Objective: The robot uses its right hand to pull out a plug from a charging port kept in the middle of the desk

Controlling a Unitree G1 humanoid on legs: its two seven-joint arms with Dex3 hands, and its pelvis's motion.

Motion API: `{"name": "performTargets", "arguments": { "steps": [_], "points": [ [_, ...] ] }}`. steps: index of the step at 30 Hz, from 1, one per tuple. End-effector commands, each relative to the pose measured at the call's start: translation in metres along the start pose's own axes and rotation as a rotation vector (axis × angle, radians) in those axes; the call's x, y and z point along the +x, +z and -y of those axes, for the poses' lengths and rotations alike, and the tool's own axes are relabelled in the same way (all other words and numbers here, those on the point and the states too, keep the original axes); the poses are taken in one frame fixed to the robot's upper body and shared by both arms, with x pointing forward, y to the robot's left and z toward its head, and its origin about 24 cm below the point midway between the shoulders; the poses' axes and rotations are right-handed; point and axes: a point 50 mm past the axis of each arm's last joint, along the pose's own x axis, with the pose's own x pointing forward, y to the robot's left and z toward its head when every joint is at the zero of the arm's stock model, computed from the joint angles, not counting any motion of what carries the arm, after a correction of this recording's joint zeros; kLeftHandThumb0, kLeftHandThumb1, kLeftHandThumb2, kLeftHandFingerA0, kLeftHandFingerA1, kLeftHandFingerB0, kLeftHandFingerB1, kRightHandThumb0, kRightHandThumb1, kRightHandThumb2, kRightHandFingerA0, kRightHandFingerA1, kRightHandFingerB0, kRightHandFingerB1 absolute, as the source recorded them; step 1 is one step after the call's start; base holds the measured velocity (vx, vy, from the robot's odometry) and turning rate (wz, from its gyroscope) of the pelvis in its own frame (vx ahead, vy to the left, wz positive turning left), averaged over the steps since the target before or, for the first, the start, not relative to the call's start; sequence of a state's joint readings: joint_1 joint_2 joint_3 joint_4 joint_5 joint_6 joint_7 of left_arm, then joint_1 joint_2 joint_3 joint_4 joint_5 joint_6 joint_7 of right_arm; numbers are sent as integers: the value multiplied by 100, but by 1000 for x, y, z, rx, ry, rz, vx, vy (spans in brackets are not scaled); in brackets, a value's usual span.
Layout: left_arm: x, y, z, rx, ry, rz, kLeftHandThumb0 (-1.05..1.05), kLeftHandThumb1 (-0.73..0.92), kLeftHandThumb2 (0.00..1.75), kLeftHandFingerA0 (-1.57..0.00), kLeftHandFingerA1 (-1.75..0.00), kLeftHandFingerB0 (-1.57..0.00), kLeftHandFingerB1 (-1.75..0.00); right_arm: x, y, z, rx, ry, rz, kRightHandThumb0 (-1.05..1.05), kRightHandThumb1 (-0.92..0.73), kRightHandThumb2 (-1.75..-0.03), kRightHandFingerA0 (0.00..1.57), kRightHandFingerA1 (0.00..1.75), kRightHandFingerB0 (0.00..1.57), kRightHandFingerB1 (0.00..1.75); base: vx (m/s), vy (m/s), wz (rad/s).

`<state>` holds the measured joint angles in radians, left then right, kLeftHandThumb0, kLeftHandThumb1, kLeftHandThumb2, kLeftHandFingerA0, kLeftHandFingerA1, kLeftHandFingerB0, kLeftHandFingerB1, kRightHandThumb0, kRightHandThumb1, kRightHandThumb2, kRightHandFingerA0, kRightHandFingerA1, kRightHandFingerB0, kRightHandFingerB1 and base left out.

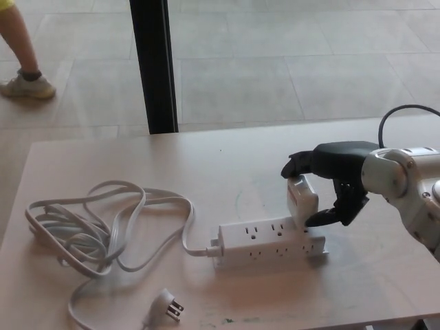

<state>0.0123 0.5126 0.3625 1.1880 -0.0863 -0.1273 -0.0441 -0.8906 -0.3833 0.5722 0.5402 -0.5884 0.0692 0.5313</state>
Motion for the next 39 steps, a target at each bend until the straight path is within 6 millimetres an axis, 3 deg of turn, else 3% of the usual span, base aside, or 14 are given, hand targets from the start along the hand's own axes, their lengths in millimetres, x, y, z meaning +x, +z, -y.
{"name": "performTargets", "arguments": {
  "steps": [1,4,5,10,11,17,18,20,22,23,25,34,36,39],
  "points": [
    [0,3,-8,2,19,10,-68,87,66,-74,-57,-58,-48,0,-11,-11,-5,13,-37,-48,-61,-62,72,138,58,48,0,0,0],
    [0,2,-7,6,22,8,-68,87,66,-74,-56,-57,-47,0,-15,-14,-1,7,-44,-44,-61,-61,71,146,59,50,0,0,0],
    [0,2,-8,17,18,10,-68,87,66,-76,-59,-57,-47,1,-16,-17,10,13,-41,-35,-61,-61,69,144,74,56,0,0,0],
    [0,3,-8,17,20,10,-67,88,66,-74,-56,-57,-47,2,-12,-22,14,29,-43,-37,-63,-63,71,159,96,63,0,0,0],
    [0,3,-8,14,19,12,-68,88,66,-73,-57,-56,-47,2,-11,-23,13,30,-42,-37,-61,-62,70,146,93,67,0,0,0],
    [0,3,-8,17,11,17,-68,89,67,-71,-55,-54,-47,3,-5,-29,-20,24,9,-30,-58,-72,80,139,90,75,0,0,0],
    [-1,3,-8,25,16,18,-69,90,67,-72,-56,-55,-48,4,-2,-34,-13,20,20,-35,-60,-73,83,158,88,81,0,0,0],
    [0,3,-6,16,13,16,-68,90,67,-72,-55,-56,-46,4,-1,-34,-20,20,18,-38,-64,-72,83,160,86,86,0,0,0],
    [-1,2,-6,16,9,18,-69,91,67,-72,-54,-55,-45,6,0,-37,-35,52,-8,-40,-70,-67,75,162,73,64,0,0,0],
    [-1,2,-6,11,9,17,-70,91,67,-73,-56,-54,-46,6,1,-38,-34,36,-1,-38,-65,-69,83,158,81,70,0,0,0],
    [0,4,-5,10,9,20,-70,92,68,-73,-55,-54,-47,7,2,-39,-36,20,-18,-39,-60,-74,84,160,72,66,0,0,0],
    [0,6,-5,11,7,32,-71,92,68,-73,-58,-54,-46,7,0,-42,-112,28,-103,-46,-63,-81,81,158,66,68,0,0,0],
    [0,6,-6,24,1,32,-70,92,69,-71,-53,-52,-43,7,-2,-45,-66,-6,-122,-34,-63,-88,82,170,71,61,0,0,0],
    [0,6,-6,24,5,33,-71,92,69,-72,-55,-52,-43,6,-2,-48,-34,-36,-117,-28,-63,-91,80,166,76,85,0,0,0]
  ]
}}
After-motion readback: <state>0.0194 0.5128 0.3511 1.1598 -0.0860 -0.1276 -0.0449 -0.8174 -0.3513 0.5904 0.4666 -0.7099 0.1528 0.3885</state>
